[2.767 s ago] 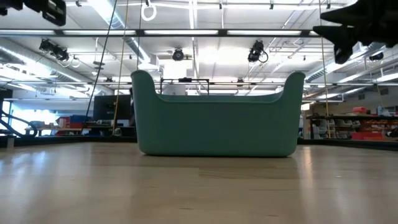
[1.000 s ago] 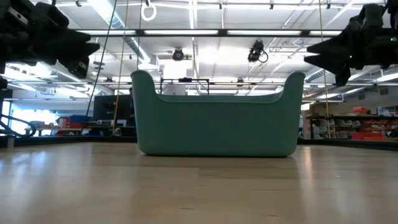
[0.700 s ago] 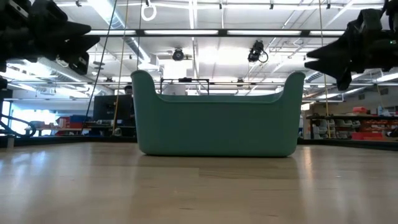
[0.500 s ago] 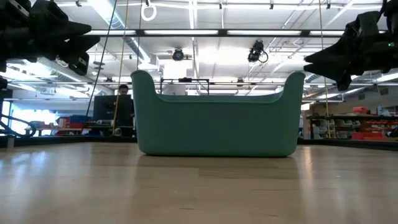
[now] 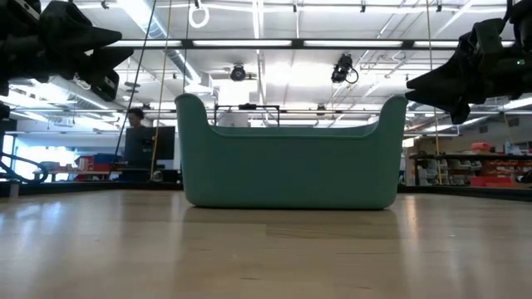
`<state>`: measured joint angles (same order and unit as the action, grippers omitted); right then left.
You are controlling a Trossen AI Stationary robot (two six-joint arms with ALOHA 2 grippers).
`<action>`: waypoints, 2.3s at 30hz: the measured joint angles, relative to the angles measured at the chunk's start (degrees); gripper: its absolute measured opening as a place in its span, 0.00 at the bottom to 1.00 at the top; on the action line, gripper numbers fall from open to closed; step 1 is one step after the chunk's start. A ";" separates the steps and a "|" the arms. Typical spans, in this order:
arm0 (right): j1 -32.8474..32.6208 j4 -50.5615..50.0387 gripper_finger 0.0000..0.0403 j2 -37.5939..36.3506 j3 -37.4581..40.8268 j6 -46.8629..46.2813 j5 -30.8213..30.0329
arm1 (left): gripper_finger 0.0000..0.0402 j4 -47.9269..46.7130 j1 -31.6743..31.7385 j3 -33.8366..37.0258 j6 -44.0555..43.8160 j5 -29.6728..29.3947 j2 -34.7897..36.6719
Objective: Pick and place USB-C Cables
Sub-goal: Return to Home Position
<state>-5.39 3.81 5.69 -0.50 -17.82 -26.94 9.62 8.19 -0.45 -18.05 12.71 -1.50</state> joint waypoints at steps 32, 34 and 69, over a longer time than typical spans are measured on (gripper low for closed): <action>-0.09 -0.20 0.03 7.08 -0.01 9.05 4.88 | 0.01 -6.66 -0.20 -0.09 12.54 -0.09 -0.89; -0.09 -0.13 0.01 7.77 -0.01 8.73 5.33 | 0.01 -6.63 -0.80 -0.09 11.26 -0.27 -2.14; -0.09 7.74 0.03 8.66 -0.01 20.78 5.97 | 0.04 -5.92 -9.18 0.00 9.43 -4.74 -11.28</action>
<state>-5.48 11.55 14.35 -0.51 2.96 -20.97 3.70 -0.99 -0.45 -8.63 7.98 -12.78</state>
